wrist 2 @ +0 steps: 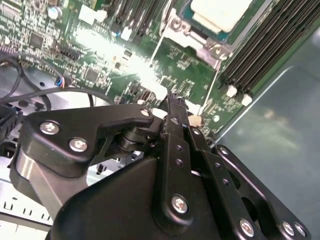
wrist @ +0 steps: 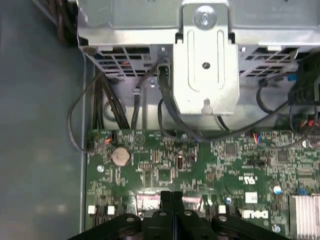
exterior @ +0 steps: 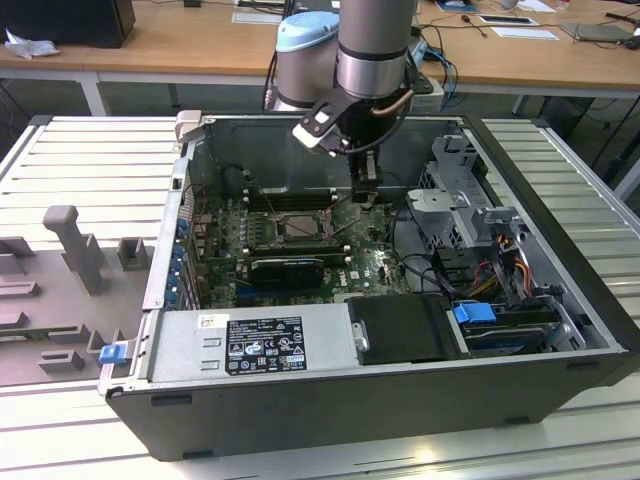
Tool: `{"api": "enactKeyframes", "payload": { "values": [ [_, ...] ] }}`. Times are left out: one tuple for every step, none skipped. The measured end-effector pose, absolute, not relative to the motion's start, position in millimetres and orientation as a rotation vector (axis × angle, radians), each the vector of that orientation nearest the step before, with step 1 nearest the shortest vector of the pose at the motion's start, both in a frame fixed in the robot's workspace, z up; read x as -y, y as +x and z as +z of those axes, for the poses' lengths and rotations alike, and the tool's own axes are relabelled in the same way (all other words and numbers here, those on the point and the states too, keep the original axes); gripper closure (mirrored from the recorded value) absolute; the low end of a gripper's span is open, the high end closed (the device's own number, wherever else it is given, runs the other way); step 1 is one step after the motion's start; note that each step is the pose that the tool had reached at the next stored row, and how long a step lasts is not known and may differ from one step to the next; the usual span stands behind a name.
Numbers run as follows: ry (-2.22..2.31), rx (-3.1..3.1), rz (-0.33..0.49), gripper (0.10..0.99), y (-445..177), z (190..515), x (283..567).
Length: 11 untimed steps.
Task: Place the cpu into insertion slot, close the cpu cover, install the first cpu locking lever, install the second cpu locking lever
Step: 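Close the cpu cover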
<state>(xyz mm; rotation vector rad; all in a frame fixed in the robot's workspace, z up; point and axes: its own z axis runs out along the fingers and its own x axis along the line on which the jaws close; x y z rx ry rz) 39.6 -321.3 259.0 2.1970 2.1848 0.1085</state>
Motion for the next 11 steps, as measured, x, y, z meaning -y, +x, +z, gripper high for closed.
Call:
{"api": "enactKeyframes", "payload": {
  "values": [
    [2.197, -2.184, 0.107, 0.980, 44, 258, 321],
    [2.196, -2.184, 0.107, 0.980, 47, 258, 321],
    [2.196, -2.184, 0.106, 0.980, 49, 258, 321],
    [2.196, -2.184, 0.107, 0.980, 52, 257, 321],
    [2.197, -2.184, 0.107, 0.980, 55, 256, 321],
    [2.196, -2.184, 0.107, 0.980, 56, 255, 321],
    [2.196, -2.184, 0.107, 0.980, 57, 254, 321],
    [2.196, -2.184, 0.107, 0.980, 58, 252, 321],
    [2.196, -2.184, 0.107, 0.980, 58, 251, 321],
    [2.196, -2.184, 0.107, 0.980, 58, 249, 321],
    [2.197, -2.184, 0.106, 0.980, 58, 247, 321]
  ]
}}
